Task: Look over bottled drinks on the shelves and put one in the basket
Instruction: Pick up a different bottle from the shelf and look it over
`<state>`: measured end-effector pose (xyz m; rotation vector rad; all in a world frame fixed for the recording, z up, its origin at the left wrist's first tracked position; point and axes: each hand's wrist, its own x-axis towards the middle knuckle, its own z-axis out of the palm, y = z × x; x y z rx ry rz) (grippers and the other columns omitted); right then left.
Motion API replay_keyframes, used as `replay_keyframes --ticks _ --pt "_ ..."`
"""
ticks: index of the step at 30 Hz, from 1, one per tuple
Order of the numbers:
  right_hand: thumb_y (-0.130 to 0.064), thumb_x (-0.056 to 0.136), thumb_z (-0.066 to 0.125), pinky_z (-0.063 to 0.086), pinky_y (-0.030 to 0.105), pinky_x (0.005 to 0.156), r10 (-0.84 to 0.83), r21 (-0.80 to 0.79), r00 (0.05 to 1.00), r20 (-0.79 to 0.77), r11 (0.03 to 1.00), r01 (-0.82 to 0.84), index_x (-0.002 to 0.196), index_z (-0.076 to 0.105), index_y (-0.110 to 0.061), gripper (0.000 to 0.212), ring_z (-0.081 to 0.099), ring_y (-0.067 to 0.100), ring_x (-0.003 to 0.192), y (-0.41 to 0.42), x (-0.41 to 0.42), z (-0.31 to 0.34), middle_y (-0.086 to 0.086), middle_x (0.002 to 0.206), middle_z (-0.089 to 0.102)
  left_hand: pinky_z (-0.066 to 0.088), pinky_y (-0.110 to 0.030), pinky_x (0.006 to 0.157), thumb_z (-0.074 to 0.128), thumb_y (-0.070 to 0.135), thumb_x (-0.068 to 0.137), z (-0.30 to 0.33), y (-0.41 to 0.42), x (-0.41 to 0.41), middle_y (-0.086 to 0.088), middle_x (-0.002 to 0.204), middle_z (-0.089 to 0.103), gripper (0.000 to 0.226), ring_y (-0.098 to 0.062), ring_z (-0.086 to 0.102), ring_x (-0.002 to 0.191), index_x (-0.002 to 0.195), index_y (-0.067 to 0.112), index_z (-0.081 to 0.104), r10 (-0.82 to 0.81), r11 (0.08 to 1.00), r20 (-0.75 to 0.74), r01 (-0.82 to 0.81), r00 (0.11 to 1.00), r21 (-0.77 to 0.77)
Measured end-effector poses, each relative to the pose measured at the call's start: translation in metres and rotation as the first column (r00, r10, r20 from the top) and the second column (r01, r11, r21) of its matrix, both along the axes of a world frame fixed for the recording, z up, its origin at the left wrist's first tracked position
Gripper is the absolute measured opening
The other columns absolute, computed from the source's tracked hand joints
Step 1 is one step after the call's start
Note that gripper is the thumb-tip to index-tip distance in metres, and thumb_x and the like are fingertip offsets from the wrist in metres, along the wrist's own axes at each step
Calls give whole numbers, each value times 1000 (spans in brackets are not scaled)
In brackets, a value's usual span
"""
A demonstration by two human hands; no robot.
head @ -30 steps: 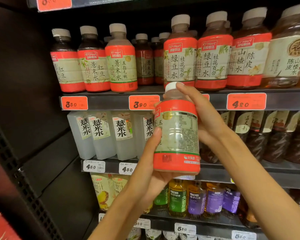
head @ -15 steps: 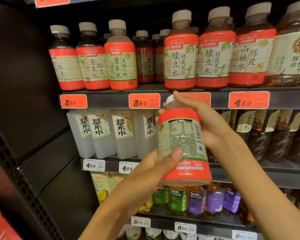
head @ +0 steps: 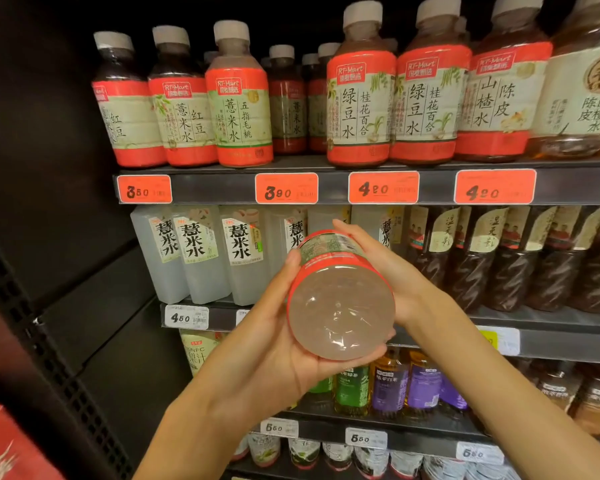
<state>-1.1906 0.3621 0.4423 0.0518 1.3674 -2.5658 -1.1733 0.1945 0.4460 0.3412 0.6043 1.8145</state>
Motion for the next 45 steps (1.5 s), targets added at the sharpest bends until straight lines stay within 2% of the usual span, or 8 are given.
replay_keyframes --ticks 3,6,9,23,27,30,39,45 --pt "-39 83 59 56 26 57 -30 -5 999 12 1000 30 71 70 -11 33 66 16 58 -2 -1 -4 6 65 65 39 -58 98 74 28 78 0 0 1 9 144 36 57 -22 44 131 123 -3 60 -142 978 183 109 973 179" --pt "-34 80 60 56 26 58 -27 -23 999 18 999 28 76 68 -9 26 64 16 59 -5 -2 -4 7 69 63 50 -62 81 82 34 63 -5 -3 0 -15 122 61 66 -37 67 100 119 3 66 54 998 33 -54 998 -13" --pt "-25 77 55 54 24 50 -30 -12 999 -11 999 30 61 70 -6 29 65 15 51 -9 -1 0 7 58 64 47 -60 90 86 21 67 -7 -3 1 -10 133 46 73 -36 60 111 131 7 54 -66 988 32 61 997 143" --pt "-34 83 59 54 27 67 -206 181 874 -439 933 311 92 65 -9 27 64 18 70 -14 11 38 9 82 67 56 -42 89 94 42 44 -27 2 -8 -15 118 69 71 -29 66 109 108 19 74 272 959 -368 -281 889 32" --pt "-30 85 57 54 29 75 -240 160 762 -601 899 409 103 63 -2 34 67 18 77 -10 15 50 10 89 72 52 -35 97 87 55 52 -25 2 -15 -3 123 68 91 -20 63 115 130 24 52 351 887 -651 -462 673 1" --pt "-24 93 54 55 27 75 -245 170 673 -697 856 488 109 60 -2 27 68 16 80 -12 18 54 8 92 74 53 -19 84 74 52 60 -23 4 -15 17 113 70 67 -3 66 105 121 35 53 313 827 -870 -560 382 52" --pt "-45 82 65 49 22 89 3 400 575 -818 721 566 120 57 -22 45 63 10 109 -10 38 52 -6 112 68 53 -12 74 82 27 61 -25 13 -20 17 104 71 62 -2 69 96 113 38 52 416 758 -898 -600 142 255" --pt "-26 80 62 49 24 88 -9 336 472 -882 690 641 114 59 -12 37 62 12 105 -12 44 43 4 112 66 50 -14 87 87 16 61 -33 19 -37 13 123 63 83 -5 60 116 127 41 45 463 709 -881 -636 97 303"
